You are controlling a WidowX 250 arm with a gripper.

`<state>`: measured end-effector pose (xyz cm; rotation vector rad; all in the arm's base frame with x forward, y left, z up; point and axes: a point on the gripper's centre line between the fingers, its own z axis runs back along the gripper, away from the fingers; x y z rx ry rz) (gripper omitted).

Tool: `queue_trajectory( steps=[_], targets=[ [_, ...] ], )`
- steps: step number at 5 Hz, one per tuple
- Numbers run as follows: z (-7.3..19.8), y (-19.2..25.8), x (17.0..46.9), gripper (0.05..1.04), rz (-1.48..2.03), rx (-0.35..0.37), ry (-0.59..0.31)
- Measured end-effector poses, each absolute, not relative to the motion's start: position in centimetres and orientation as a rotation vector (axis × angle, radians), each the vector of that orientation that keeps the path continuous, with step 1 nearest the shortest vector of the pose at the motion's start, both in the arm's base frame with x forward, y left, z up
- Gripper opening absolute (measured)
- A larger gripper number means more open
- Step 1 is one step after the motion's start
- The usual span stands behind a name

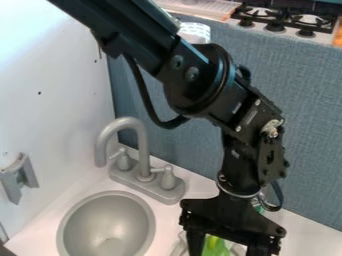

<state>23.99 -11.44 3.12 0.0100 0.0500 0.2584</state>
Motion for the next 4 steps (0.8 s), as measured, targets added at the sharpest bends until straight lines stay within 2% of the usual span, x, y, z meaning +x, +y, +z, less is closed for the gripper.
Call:
queue_trajectory(
  steps=[1, 2, 4],
  targets=[
    [2.5, -11.3, 23.7, 1.0, 0.258, 0.024, 0.07],
    [2.3, -10.1, 25.1, 1.0, 0.258, 0.032, 0.054],
    [-0.4, -7.9, 27.8, 1.0, 0.282, 0.088, 0.103]
  ],
)
